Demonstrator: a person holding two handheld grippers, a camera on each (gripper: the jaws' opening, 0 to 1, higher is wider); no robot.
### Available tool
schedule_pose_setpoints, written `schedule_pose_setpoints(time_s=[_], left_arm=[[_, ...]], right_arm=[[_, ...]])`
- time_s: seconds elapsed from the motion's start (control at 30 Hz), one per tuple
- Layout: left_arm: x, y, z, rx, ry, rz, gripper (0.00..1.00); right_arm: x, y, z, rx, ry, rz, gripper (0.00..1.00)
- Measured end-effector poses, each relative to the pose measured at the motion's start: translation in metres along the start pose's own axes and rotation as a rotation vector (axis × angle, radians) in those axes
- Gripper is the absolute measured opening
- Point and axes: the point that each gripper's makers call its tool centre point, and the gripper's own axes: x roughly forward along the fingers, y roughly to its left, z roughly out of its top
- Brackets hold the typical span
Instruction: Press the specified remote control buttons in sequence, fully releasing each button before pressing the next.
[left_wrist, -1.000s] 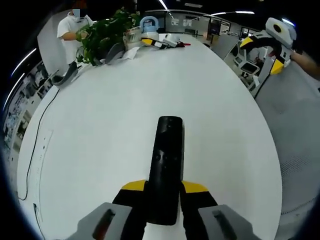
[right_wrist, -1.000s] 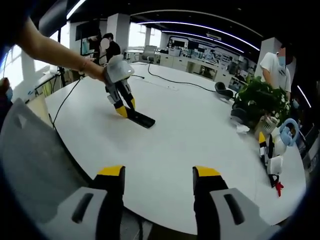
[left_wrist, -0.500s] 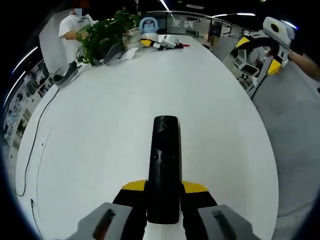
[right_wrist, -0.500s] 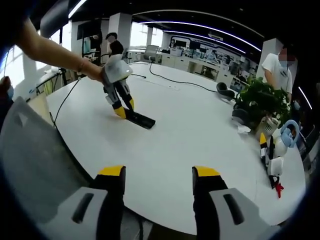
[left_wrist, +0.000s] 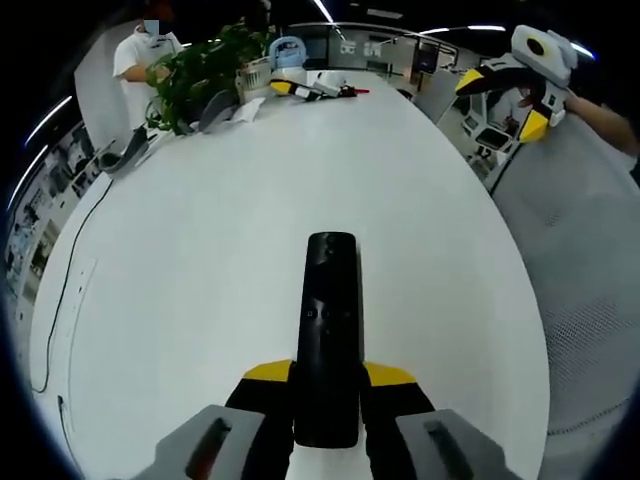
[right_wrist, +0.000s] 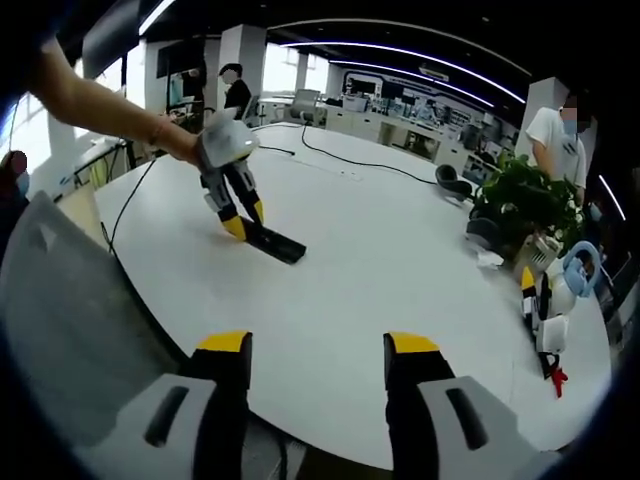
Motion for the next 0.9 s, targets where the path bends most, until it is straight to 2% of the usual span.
schedule_pose_setpoints(time_s=[0.53, 0.9], left_arm=[[-0.001, -0.022, -0.005, -0.004, -0.018, -0.007, 0.25], [-0.001, -0.03, -0.006, -0.009, -0.025, -0.009, 0.25]], right_arm=[[0.0, 0.003, -0.001, -0.008, 0.004, 0.009, 0.54], [0.001, 0.003, -0.001, -0.008, 0.006, 0.011, 0.54]])
